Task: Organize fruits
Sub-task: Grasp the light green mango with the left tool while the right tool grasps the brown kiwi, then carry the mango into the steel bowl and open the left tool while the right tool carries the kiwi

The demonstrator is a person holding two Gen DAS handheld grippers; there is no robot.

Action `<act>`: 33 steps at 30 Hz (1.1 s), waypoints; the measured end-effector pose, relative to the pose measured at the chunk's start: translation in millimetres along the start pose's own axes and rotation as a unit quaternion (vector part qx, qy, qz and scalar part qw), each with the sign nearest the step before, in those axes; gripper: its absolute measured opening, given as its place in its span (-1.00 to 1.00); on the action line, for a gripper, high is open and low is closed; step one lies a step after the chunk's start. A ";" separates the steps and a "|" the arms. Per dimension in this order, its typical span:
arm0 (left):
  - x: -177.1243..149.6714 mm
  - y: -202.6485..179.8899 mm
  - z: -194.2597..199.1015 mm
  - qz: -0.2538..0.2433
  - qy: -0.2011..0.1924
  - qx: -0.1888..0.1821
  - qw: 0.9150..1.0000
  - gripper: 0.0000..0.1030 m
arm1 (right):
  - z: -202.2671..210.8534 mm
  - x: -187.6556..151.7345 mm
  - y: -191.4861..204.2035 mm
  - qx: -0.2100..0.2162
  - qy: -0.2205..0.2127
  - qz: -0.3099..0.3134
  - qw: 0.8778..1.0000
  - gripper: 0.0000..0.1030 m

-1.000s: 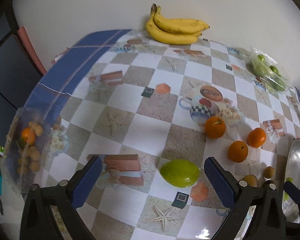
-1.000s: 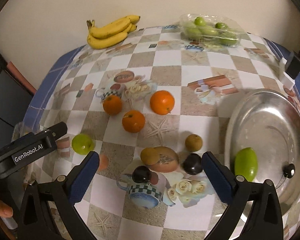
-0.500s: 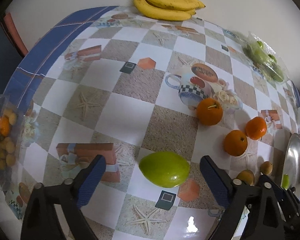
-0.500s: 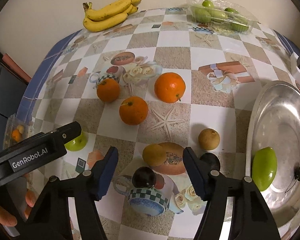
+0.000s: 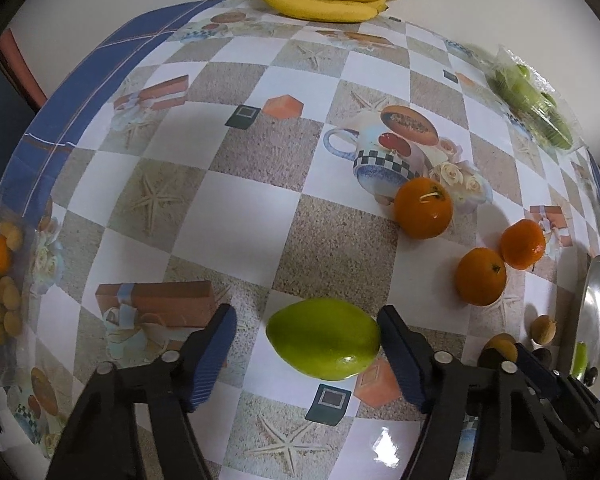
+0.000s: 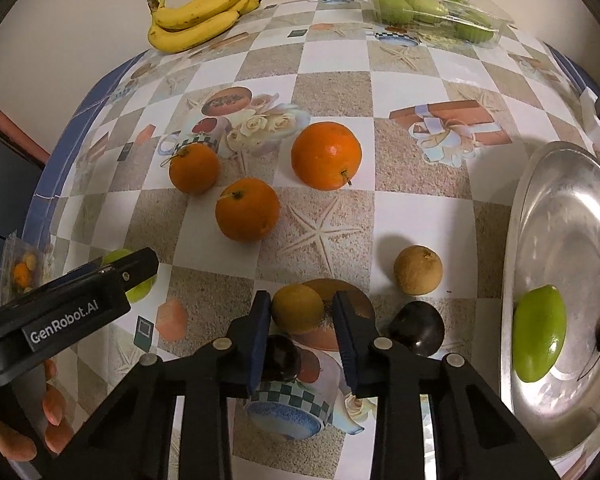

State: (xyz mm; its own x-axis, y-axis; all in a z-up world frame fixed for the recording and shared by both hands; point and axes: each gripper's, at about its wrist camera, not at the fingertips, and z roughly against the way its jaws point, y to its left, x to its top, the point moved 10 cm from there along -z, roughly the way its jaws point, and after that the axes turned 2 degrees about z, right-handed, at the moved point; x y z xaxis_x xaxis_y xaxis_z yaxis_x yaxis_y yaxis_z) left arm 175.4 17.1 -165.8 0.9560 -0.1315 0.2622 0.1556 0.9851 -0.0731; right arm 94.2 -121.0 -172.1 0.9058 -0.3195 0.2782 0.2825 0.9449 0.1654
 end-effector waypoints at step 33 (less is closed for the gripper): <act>22.4 -12.5 67.0 -0.004 -0.085 0.001 0.996 0.12 | 57.3 16.5 -13.3 0.012 -0.041 -0.035 0.998 -0.45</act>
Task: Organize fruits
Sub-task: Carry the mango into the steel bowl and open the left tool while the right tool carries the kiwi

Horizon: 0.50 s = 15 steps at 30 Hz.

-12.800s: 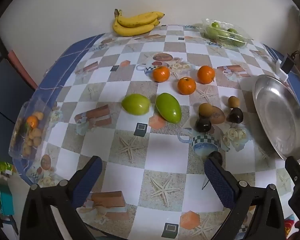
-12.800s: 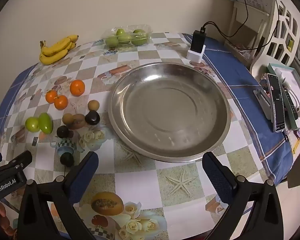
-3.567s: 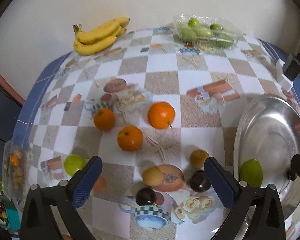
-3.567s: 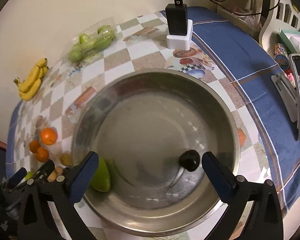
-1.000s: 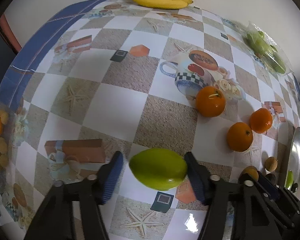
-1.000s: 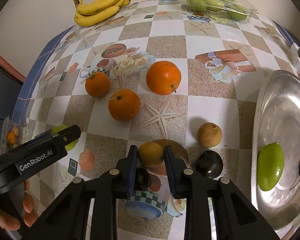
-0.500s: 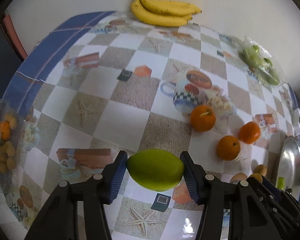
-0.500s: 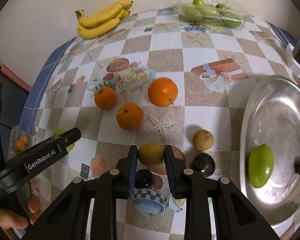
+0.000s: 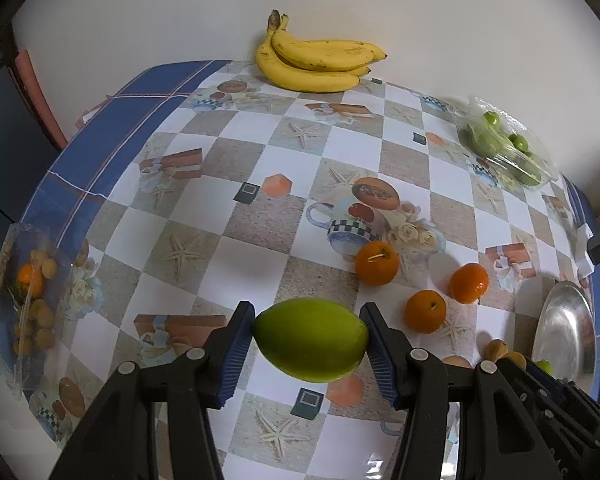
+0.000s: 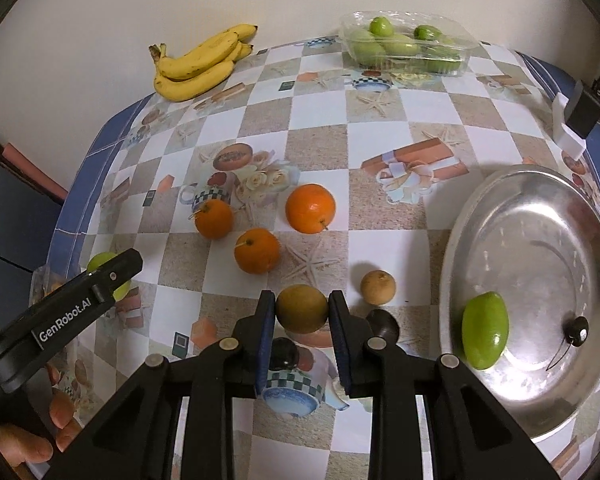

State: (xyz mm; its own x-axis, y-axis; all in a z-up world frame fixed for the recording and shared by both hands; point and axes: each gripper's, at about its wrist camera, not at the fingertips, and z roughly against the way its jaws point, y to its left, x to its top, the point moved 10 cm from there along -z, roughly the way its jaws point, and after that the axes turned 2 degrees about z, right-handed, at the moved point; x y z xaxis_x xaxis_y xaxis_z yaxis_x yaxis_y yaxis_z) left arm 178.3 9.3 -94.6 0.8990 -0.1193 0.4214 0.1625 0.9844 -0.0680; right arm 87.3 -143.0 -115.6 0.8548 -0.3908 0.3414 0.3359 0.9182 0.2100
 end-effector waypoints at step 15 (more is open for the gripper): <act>-13.7 -65.0 5.3 -0.043 -0.001 -0.018 0.999 0.12 | 16.7 -0.8 -72.2 -0.033 -0.008 -0.071 0.997 -0.45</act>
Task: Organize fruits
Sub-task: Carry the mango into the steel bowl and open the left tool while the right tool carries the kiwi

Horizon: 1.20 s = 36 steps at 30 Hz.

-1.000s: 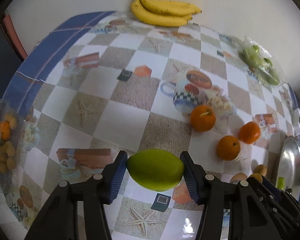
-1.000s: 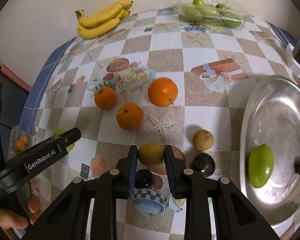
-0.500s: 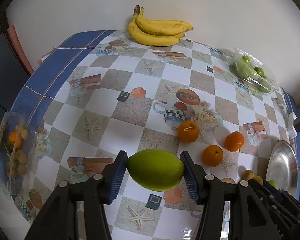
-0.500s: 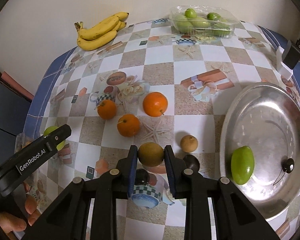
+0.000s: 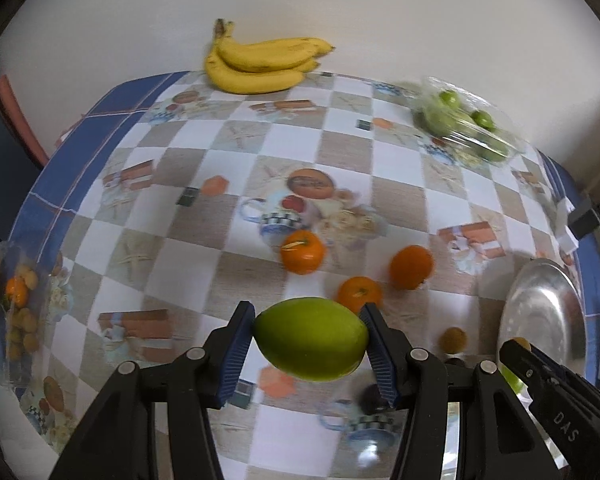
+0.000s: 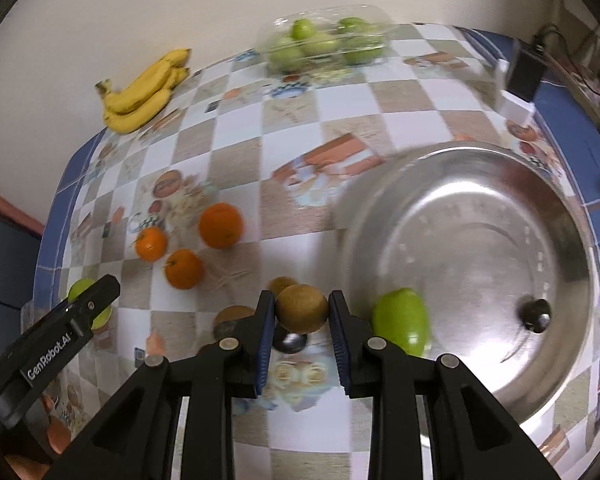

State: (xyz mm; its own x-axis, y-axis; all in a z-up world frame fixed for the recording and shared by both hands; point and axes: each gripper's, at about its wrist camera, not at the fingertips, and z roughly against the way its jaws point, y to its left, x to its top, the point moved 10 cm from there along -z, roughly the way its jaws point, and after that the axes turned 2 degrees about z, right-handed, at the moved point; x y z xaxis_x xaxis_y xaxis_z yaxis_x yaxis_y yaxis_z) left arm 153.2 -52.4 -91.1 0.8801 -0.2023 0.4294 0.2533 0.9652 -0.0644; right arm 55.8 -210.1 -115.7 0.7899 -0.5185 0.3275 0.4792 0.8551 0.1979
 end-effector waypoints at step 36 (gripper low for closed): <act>-52.0 -224.9 -12.6 -0.187 0.019 -0.119 0.975 0.12 | 25.8 4.3 -172.1 -0.035 -0.022 -0.167 0.985 -0.45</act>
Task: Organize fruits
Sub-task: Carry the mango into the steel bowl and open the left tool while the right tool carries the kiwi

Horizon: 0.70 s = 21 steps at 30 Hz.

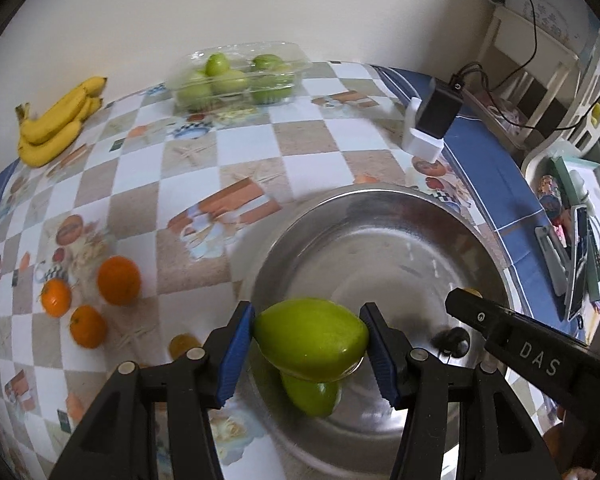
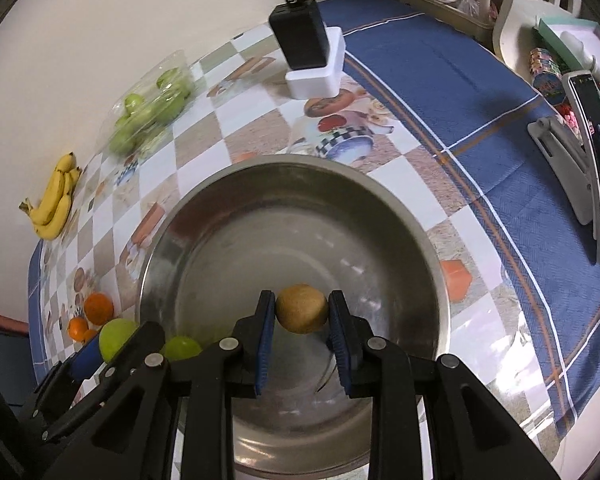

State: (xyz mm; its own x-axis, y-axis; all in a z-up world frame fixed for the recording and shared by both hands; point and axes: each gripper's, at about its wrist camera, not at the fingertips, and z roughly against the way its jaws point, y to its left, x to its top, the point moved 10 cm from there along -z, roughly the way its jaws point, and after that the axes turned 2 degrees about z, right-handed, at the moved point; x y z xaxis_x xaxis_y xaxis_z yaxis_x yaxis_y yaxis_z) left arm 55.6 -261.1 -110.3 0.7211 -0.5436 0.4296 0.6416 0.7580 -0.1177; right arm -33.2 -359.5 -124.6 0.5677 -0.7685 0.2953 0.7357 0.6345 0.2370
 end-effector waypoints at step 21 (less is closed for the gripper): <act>5.0 -9.8 -39.3 -0.003 0.021 -0.001 1.000 0.12 | -21.9 10.9 -18.4 -0.013 0.000 -0.019 1.000 -0.45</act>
State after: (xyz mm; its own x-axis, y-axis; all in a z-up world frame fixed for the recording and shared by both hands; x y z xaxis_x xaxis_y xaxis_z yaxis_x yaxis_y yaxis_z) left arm 63.2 -285.4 -142.2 0.7277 -0.5622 0.3928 0.6459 0.7545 -0.1167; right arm -32.4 -381.4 -146.0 0.5394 -0.7918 0.2865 0.7660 0.6027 0.2236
